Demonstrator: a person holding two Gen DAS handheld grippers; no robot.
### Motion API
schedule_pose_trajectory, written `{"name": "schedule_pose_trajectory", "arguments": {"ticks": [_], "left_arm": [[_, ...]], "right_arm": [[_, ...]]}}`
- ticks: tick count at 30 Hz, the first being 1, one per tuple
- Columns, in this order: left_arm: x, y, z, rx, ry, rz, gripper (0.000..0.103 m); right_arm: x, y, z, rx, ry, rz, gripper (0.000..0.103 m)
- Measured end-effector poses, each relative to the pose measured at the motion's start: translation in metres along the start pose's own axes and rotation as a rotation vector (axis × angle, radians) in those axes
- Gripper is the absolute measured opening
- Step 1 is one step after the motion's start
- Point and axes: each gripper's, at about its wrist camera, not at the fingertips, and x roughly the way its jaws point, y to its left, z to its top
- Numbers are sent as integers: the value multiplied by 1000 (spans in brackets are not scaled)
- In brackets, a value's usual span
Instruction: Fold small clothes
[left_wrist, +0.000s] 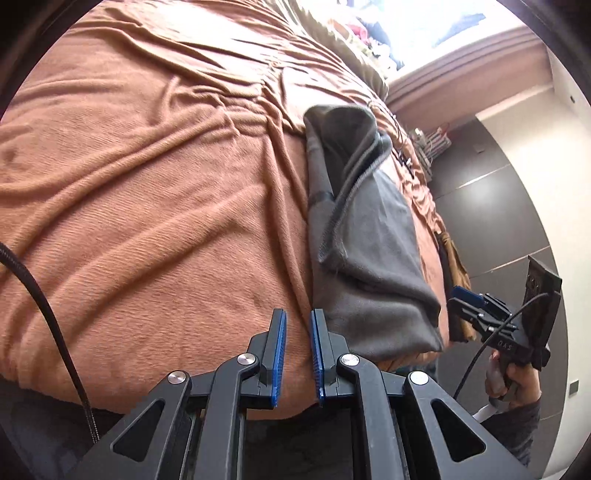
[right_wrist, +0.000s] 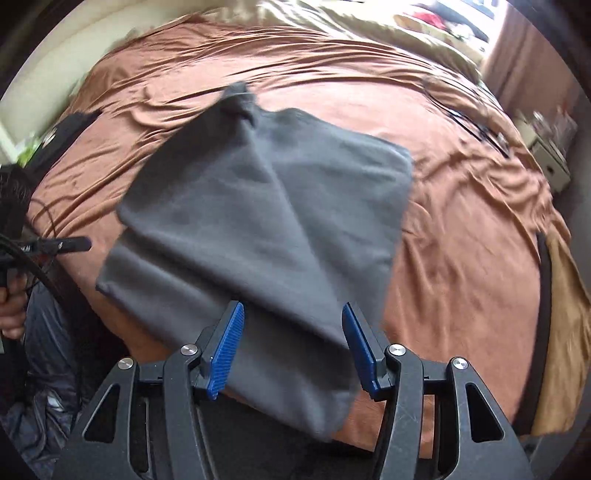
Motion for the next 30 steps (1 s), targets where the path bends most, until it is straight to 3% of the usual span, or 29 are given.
{"name": "schedule_pose_trajectory", "arguments": {"ticks": [8,17,23,25,27,30], "left_arm": [[-44,35,7,-58,-90,-12,13],[-59,72,11,-125,-113,-37,13],[-63,86,14,-149,-121,-47,13],[-62,89,14,-154,-119,-45,13],[-62,90,14,-157,-115,-43,13],[-59,88,14,-150,-106,-37,13]], "right_arm": [[14,68,40,-119,17,-4,53],[48,130,60,-289,66,-40,53],[76,149,63,-381,101,-96,53],[83,150,66,-375,105,-88,43],[88,149,69,-350,109,-63,18],[85,141,72,-322,79,-52,2]]}}
